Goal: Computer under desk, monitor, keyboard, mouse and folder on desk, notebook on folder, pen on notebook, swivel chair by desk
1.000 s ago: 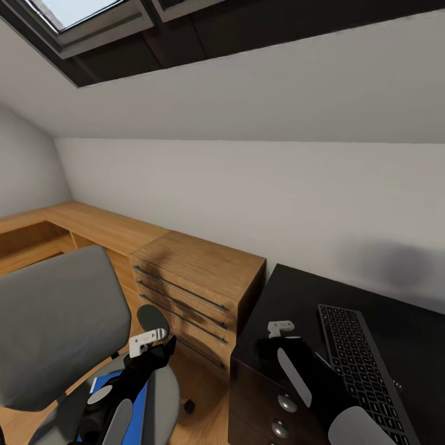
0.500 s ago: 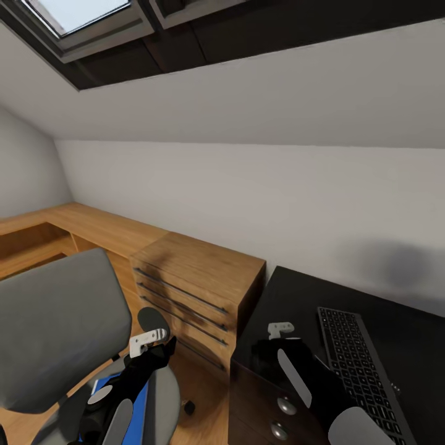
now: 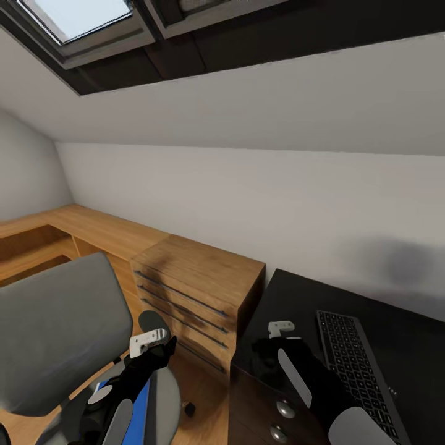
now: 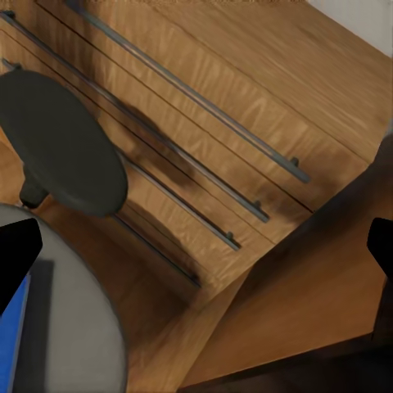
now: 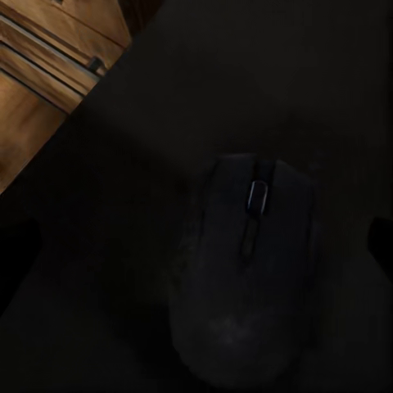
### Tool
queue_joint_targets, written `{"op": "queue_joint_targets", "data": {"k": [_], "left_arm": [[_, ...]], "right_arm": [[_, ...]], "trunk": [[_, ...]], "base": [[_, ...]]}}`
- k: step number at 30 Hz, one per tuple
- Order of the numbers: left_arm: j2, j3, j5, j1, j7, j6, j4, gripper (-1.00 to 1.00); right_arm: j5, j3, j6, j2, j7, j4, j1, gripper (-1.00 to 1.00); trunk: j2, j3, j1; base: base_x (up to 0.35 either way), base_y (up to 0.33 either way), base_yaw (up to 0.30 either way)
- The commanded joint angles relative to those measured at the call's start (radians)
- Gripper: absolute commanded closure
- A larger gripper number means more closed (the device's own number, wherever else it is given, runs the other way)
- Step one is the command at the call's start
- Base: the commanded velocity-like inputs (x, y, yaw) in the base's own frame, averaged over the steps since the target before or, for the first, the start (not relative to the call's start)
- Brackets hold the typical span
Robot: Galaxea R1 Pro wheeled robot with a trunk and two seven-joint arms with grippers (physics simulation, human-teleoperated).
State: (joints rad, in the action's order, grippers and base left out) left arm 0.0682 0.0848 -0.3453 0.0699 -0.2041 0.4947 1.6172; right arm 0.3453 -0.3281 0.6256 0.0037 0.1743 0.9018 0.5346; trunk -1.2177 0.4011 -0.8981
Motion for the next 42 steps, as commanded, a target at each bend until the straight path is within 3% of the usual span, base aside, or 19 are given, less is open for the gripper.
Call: {"op": "queue_joint_targets", "data": {"k": [1, 17, 23, 27, 42], "left_arm": [[0.000, 0.001, -0.011, 0.001, -0.009, 0.004, 0.001, -1.00], [0.001, 0.001, -0.011, 0.001, -0.009, 0.004, 0.001, -1.00], [0.001, 0.001, -0.010, 0.001, -0.010, 0.004, 0.001, -1.00], [0.000, 0.001, -0.010, 0.001, -0.010, 0.004, 0.001, -1.00], [-0.001, 0.000, -0.011, 0.001, -0.009, 0.007, 0.001, -1.00]], "right_arm": [[0.011, -0.002, 0.001, -0.001, 0.009, 0.001, 0.001, -1.00], [0.010, 0.004, -0.007, -0.007, 0.020, 0.118, -0.002, -1.00], [0.014, 0.006, -0.006, -0.008, 0.081, 0.280, -0.037, -1.00], [0.016, 0.007, -0.006, -0.007, 0.098, 0.323, -0.071, -1.00], [0.021, 0.007, -0.005, 0.001, 0.102, 0.360, -0.077, -1.00]], "trunk": [[0.007, -0.002, 0.004], [0.119, -0.052, 0.065], [0.161, -0.071, 0.088], [0.161, -0.071, 0.088], [0.161, -0.071, 0.088]], "base": [[0.000, 0.000, 0.000], [0.000, 0.000, 0.000], [0.000, 0.000, 0.000], [0.000, 0.000, 0.000], [0.000, 0.000, 0.000]]}}
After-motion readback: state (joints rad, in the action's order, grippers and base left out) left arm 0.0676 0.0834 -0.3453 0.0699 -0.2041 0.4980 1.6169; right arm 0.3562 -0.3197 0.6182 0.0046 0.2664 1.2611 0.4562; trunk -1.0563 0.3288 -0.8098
